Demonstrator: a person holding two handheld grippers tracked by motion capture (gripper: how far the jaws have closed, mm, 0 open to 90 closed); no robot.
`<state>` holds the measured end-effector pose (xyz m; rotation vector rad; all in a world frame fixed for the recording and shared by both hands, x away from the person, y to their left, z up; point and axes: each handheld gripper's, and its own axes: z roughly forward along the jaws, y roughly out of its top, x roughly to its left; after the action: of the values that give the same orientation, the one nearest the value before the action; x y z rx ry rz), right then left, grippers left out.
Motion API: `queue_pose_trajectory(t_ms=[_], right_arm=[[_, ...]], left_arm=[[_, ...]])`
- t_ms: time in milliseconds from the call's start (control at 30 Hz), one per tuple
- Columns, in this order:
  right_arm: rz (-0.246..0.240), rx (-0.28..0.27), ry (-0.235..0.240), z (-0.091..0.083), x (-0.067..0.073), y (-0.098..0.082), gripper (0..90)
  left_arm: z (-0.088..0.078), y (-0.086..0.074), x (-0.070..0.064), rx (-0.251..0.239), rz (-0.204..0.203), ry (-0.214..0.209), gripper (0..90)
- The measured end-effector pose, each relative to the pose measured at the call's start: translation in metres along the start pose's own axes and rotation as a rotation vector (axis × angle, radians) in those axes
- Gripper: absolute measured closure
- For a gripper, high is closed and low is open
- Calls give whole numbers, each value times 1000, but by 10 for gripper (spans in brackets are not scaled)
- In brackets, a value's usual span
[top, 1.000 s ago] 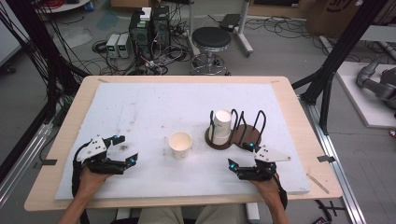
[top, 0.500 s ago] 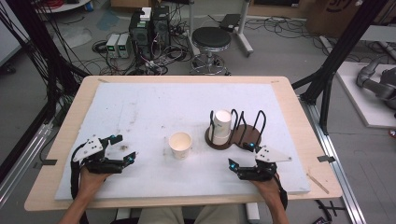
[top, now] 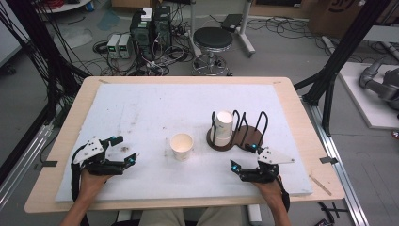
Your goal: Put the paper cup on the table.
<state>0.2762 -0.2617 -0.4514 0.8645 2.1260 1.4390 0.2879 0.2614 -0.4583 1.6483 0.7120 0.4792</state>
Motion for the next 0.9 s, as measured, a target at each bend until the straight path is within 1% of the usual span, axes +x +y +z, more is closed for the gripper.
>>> queue_pose_trajectory(t_ms=[67, 167, 200, 900], right_arm=[[-3, 0, 0, 0, 0, 0, 161], [-9, 4, 0, 0, 1, 0, 161], [-10, 5, 0, 1, 1, 0, 161], [-1, -5, 0, 0, 0, 0, 161]], left_arm=[[0, 0, 0, 6, 5, 1, 95], [0, 0, 0, -1, -5, 4, 95], [0, 0, 0, 1, -3, 4, 95], [0, 0, -1, 1, 7, 12, 95]])
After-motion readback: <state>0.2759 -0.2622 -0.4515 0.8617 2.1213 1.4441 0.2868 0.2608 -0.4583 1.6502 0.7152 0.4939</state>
